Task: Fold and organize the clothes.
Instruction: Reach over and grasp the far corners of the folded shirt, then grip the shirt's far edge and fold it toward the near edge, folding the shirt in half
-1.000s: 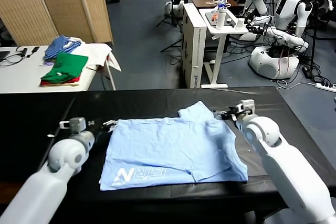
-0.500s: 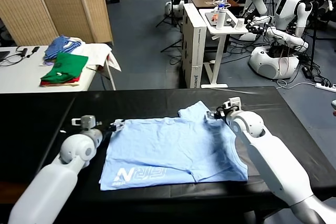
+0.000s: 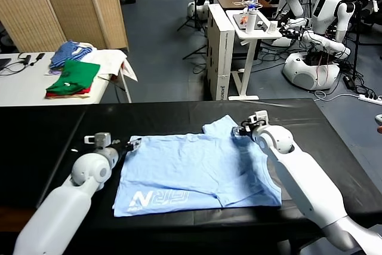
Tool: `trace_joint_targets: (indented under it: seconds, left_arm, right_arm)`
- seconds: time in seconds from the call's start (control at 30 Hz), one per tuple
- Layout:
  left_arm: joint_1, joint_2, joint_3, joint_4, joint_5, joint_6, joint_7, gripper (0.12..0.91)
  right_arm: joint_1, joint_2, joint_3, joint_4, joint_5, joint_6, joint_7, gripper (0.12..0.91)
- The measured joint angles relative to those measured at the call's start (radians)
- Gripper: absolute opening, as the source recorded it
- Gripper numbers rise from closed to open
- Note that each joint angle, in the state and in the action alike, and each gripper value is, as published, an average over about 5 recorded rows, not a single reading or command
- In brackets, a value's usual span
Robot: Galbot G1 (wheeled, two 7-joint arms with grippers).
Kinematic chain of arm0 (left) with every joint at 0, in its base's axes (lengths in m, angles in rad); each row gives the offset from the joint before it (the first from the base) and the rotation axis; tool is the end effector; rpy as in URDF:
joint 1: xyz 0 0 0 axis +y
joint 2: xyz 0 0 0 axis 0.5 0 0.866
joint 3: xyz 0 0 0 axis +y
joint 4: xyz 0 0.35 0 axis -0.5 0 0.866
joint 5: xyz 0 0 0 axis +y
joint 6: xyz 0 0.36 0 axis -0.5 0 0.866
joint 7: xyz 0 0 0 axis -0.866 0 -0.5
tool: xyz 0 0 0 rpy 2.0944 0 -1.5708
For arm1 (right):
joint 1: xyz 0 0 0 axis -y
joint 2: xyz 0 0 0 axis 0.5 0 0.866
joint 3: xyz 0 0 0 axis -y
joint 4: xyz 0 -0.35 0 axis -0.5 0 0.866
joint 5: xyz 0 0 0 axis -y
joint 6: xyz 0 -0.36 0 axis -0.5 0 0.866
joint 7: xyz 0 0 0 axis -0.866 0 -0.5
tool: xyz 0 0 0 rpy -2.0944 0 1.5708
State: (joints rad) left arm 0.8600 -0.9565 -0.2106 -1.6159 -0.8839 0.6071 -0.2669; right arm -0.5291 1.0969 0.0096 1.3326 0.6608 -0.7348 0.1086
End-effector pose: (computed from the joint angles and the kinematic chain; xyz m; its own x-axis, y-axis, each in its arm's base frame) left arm 0.3988 0.1019 -0.2670 -0.8169 0.1084 0.5665 0.0652 0.9932 -0.0961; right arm 0.4952 -0.0454 -0.2536 -0.7565 -0.1608 0.6339 -0.2384 0.9704 -0.0385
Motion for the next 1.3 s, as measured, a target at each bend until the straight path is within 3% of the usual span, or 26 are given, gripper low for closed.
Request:
trace_joint_targets:
  seconds: [0.17,0.27,0.37,0.53,0.93,1.3]
  left_arm:
    - [-0.007,-0.004,0.003,0.015,0.01,-0.004,0.008,0.282]
    - [-0.007,-0.004,0.004,0.017,0.014,-0.005,0.014,0.217]
    - [-0.006,-0.004,0.005,0.017,0.016,-0.008,0.02,0.18]
    - [-0.003,-0.004,0.003,0.014,0.018,-0.016,0.027,0.153]
    - [0.017,0.012,-0.018,-0.027,0.018,-0.028,0.027,0.147]
    - [0.114,0.056,-0.081,-0.15,0.035,-0.038,0.022,0.147]
  right_arm:
    - [-0.001,0.002,0.002,-0.001,-0.006,0.0,-0.006,0.278]
    - [-0.003,0.001,0.006,0.001,-0.009,0.0,-0.009,0.188]
    - [-0.006,0.0,0.012,0.003,-0.01,0.0,-0.009,0.147]
    - [-0.016,0.0,0.027,0.009,-0.009,0.013,-0.009,0.139]
    - [-0.068,-0.031,0.067,0.091,0.021,0.161,-0.037,0.139]
    - [-0.184,-0.106,0.14,0.276,0.045,0.124,-0.022,0.139]
